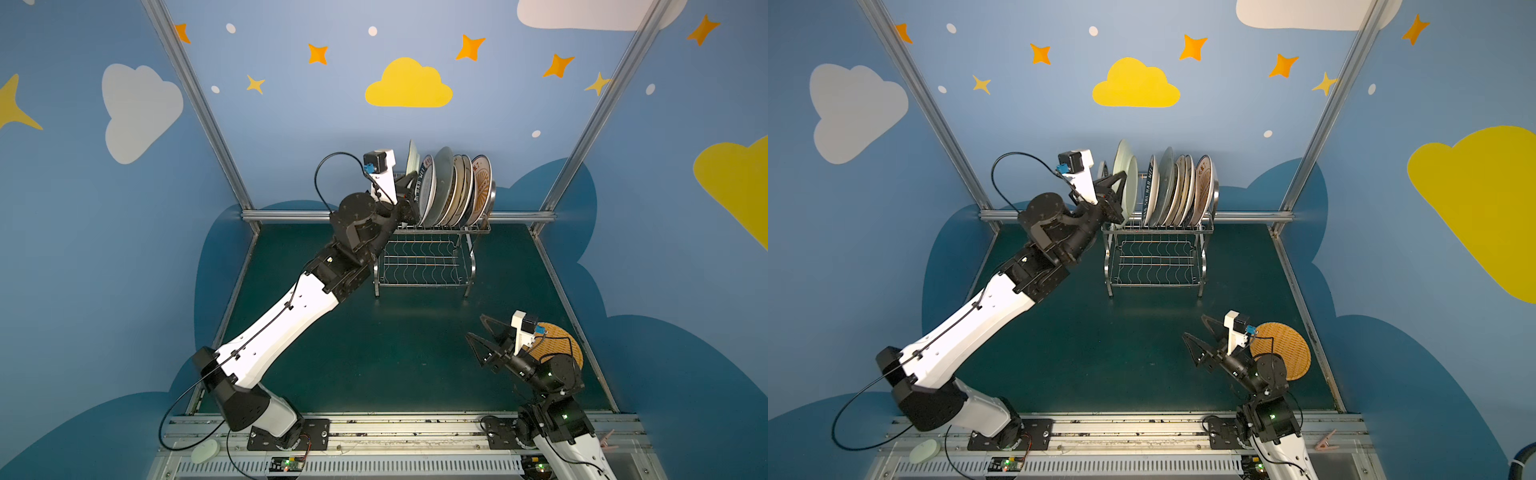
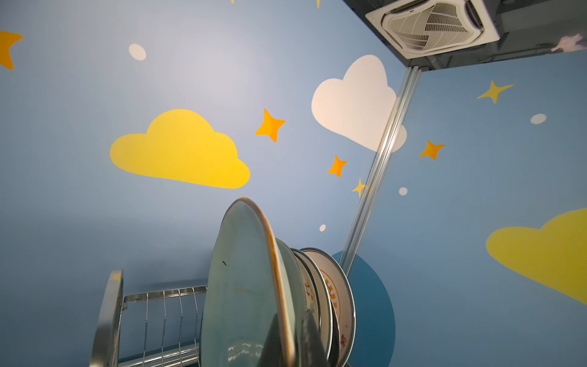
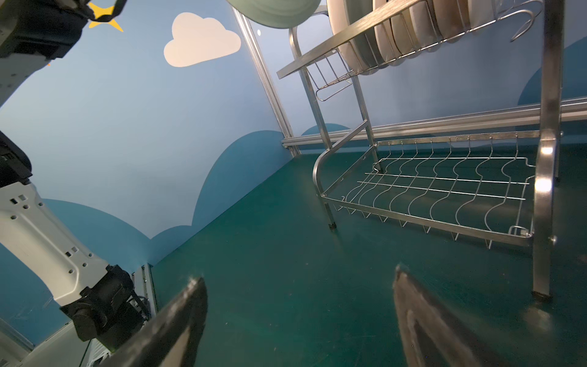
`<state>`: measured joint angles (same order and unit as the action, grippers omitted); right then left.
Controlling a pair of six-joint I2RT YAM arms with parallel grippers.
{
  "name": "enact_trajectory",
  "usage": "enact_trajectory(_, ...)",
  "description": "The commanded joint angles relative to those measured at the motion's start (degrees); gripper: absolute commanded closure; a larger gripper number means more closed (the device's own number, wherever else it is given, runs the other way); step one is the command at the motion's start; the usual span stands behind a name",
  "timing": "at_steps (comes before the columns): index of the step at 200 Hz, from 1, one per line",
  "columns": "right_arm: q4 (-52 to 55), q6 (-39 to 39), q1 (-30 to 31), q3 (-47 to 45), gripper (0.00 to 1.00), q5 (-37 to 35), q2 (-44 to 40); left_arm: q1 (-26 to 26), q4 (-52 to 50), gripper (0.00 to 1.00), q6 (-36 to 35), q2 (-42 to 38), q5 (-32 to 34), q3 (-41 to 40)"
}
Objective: Load plates into a dish rack
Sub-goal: Place the plate on the dish rack.
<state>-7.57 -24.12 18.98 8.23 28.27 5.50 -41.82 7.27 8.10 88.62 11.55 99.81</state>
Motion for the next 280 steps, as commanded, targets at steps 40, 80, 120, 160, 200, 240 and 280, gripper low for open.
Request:
enact_trajectory(40, -0.9, 1.4, 1.1, -0.3, 0.11, -0.9, 1.2, 2.9, 7.0, 0.96, 2.5, 8.4, -2.2, 11.3)
enact_trajectory(80, -0.5, 2.1, 1.8, -0.1, 0.11, -1.6, 1.9, 4.3, 5.0, 0.96, 2.2, 14.8, -1.1, 18.0)
enact_trajectory(120, 0.3, 2.7, 2.4, 0.1, 0.11, -2.4, 2.1, 5.3, 3.1, 0.96, 1.6, 19.8, 0.1, 22.8)
enact_trajectory(160, 0.5, 3.1, 2.9, 0.3, 0.10, -2.9, 2.9, 6.0, 3.0, 0.96, 0.7, 21.6, 1.1, 22.7)
enact_trajectory(200, 0.8, 3.5, 3.3, 0.5, 0.11, -3.5, 3.3, 7.0, 3.6, 0.96, 1.5, 21.7, 0.7, 20.2)
enact_trajectory(240, 1.0, 3.8, 3.6, 0.5, 0.11, -3.8, 3.7, 7.3, 3.5, 0.96, 2.1, 21.9, 0.3, 19.0)
enact_trajectory(280, 1.1, 4.0, 4.0, 0.7, 0.10, -4.0, 4.2, 7.4, 3.6, 0.96, 2.9, 21.9, 0.3, 18.8)
